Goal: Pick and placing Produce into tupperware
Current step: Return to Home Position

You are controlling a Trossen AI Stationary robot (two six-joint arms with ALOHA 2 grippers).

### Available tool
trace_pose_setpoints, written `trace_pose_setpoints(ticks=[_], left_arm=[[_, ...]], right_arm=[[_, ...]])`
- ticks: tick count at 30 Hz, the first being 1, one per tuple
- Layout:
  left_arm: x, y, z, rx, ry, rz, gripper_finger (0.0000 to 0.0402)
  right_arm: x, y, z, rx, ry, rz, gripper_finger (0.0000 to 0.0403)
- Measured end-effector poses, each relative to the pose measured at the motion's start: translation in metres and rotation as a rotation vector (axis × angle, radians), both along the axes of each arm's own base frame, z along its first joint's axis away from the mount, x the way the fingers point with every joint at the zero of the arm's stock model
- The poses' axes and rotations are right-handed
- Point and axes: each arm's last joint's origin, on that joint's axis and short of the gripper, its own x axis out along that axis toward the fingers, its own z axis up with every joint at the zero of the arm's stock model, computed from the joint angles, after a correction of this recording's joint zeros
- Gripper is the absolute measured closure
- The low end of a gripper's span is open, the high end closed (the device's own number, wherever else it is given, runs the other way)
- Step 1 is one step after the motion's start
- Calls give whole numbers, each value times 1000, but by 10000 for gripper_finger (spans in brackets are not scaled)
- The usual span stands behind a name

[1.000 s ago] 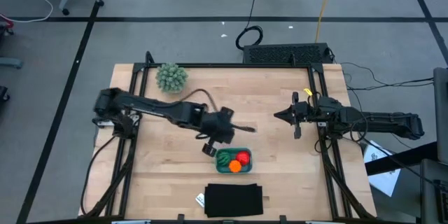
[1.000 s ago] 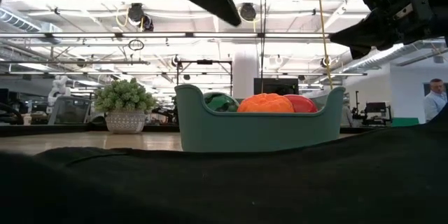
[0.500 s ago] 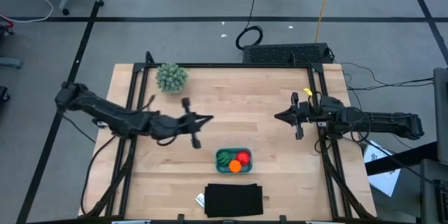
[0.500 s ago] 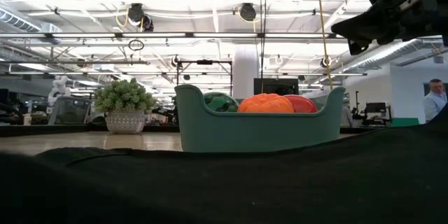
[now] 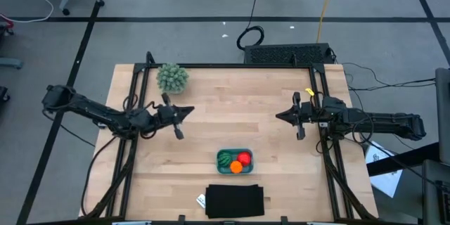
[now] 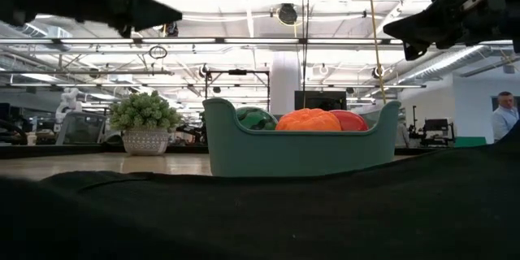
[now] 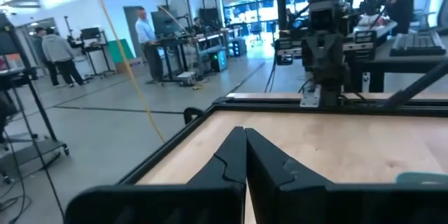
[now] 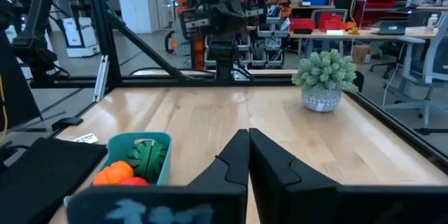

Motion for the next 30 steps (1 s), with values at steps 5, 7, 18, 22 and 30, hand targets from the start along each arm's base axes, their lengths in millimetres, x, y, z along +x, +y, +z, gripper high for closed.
trace_pose_setpoints(ticks=[5,7,18,22,30], left_arm=[[-9,5,-16,-3,6,21,401],[-11,7,-20,0,20,26,401],[-32,10,-35,66,-8,-33,401],[-39,14,-27,114,-74,-88,401],[-43,36,-14,156,-107,-90,401]], right_arm=[[0,-1,1,-22,-7,-7,403],[0,-2,2,-28,-17,-14,403],[-5,-4,4,-25,-41,-43,403],[-8,-4,7,-30,-62,-43,403],[-13,-3,12,-23,-114,-42,403]])
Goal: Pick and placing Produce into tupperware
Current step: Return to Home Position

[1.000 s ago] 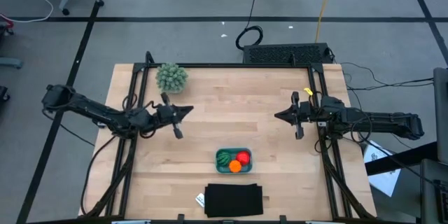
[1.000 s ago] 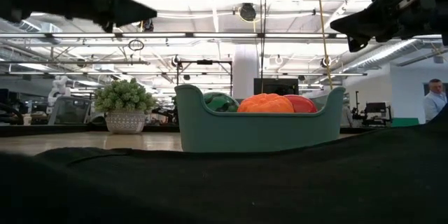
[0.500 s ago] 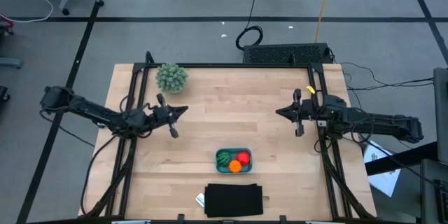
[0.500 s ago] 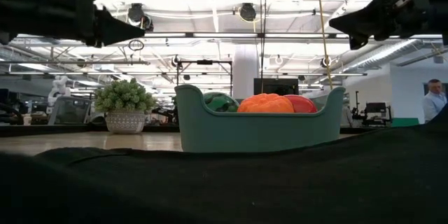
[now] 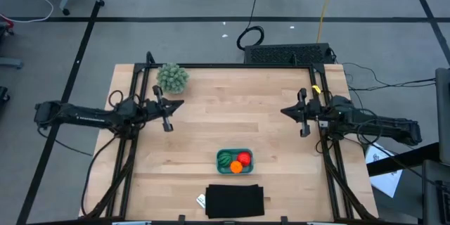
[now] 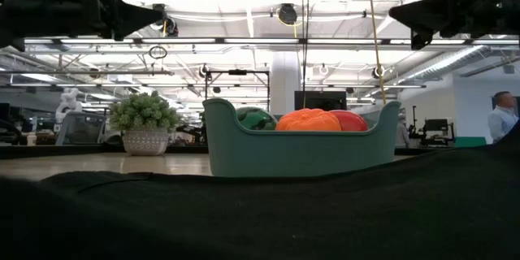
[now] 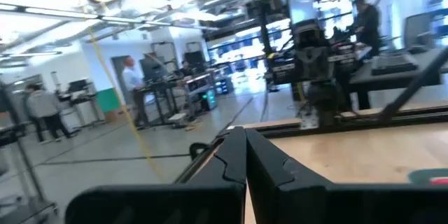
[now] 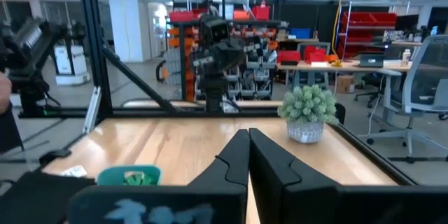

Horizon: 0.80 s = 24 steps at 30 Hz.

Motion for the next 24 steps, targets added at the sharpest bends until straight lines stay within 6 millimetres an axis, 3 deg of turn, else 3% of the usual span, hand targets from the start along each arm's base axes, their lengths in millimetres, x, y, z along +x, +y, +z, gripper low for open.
trace_pose_setpoints(ticks=[24], left_arm=[[-25,-12,-15,-63,194,-149,401]], right_arm=[[-17,4,-5,30,9,6,403]])
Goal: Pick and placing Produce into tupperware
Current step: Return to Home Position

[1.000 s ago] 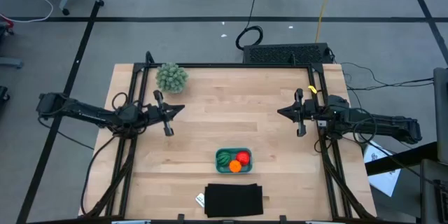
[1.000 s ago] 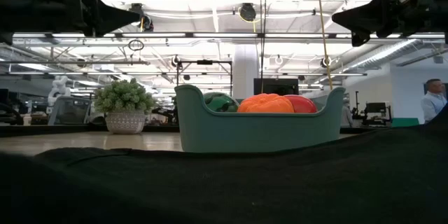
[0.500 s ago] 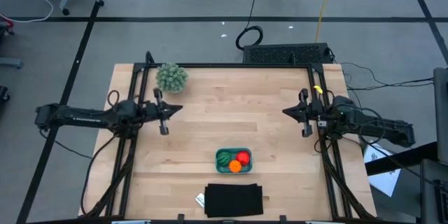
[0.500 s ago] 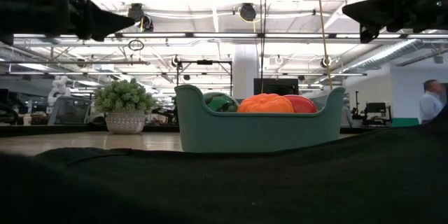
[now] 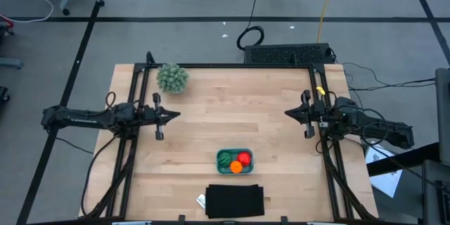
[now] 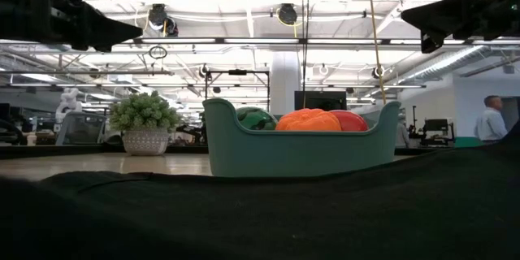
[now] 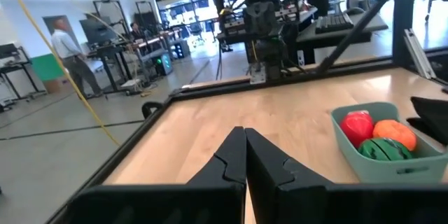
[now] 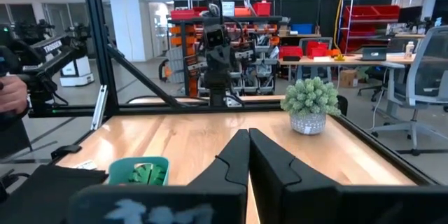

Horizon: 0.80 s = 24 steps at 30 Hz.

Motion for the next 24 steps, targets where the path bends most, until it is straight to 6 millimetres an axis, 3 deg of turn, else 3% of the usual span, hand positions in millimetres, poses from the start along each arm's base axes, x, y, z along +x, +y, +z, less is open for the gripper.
trace_pose_setpoints(ticks=[6,24], left_arm=[[-5,-2,-4,1,38,1,401],[-16,-4,-8,7,72,-20,401]], right_arm=[[4,-1,-14,-4,-28,0,403],[4,-1,-14,-3,-36,0,403]])
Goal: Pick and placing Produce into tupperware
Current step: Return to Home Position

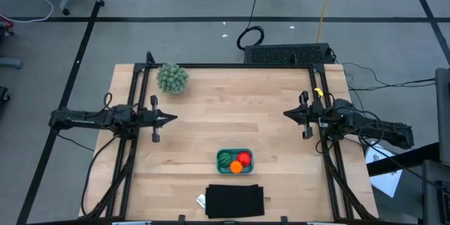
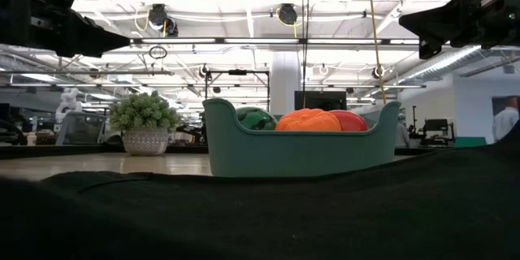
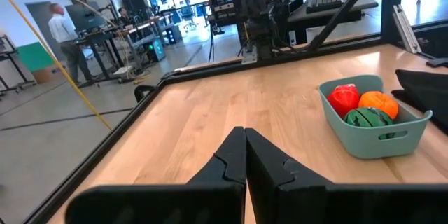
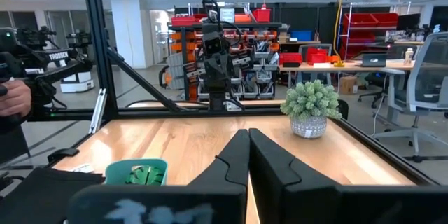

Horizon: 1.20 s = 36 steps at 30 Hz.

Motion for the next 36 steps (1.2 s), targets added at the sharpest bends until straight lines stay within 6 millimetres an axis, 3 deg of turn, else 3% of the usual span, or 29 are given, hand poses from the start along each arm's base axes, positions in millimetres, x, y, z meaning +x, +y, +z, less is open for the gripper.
trace_pose_setpoints(ticks=[18,36], left_arm=[[-1,-1,0,-43,-3,-52,401],[-1,-1,1,-47,-18,-51,376]], right_arm=[[0,0,1,-8,-15,0,403],[0,0,1,15,-15,-4,403]])
